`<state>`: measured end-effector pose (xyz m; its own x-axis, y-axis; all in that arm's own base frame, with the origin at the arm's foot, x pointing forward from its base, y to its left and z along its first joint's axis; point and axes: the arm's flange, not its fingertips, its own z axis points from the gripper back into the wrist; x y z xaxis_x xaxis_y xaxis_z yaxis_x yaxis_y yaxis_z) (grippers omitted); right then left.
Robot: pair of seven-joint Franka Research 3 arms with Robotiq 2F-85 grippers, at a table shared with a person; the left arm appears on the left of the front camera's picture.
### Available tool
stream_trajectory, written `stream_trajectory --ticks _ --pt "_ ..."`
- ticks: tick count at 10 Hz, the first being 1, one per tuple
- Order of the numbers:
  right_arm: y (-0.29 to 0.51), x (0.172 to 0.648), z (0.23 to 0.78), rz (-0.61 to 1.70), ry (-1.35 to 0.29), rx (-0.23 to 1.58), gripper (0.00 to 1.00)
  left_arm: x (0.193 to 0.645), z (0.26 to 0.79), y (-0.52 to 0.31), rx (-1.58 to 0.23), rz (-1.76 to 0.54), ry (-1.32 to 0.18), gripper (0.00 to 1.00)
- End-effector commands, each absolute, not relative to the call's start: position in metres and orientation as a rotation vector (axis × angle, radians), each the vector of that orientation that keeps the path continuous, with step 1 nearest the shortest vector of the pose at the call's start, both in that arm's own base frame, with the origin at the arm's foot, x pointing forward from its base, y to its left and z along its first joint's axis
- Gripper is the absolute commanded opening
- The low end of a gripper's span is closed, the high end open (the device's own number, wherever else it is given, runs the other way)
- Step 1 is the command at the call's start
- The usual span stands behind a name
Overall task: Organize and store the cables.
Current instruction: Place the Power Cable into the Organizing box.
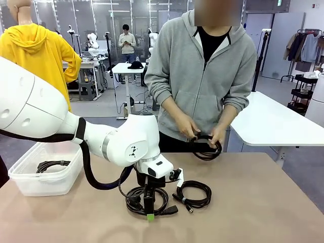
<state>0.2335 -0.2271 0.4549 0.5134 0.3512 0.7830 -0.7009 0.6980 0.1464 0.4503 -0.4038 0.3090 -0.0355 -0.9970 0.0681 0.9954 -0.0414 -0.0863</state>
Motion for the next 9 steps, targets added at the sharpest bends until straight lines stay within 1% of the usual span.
stream_trajectory --ticks 1,2,3,4,5,9 --pt "-0.227 0.233 0.456 0.654 -0.808 0.495 1.0 0.447 0.306 -0.408 -0.069 -1.594 0.078 0.91" --pt "-0.227 0.233 0.456 0.654 -0.808 0.495 1.0 0.443 0.304 -0.407 -0.047 -1.579 0.084 0.82" --pt "-0.227 0.233 0.456 0.654 -0.808 0.495 1.0 0.44 0.305 -0.408 -0.045 -1.583 0.069 0.6" --pt "-0.227 0.233 0.456 0.654 -0.808 0.495 1.0 0.438 0.307 -0.409 -0.037 -1.596 0.046 0.34" --pt "-0.227 0.233 0.456 0.654 -0.808 0.495 1.0 0.435 0.309 -0.411 -0.021 -1.599 0.035 0.01" --pt "-0.227 0.233 0.456 0.654 -0.808 0.495 1.0 0.428 0.321 -0.406 0.006 -1.584 0.009 0.0"
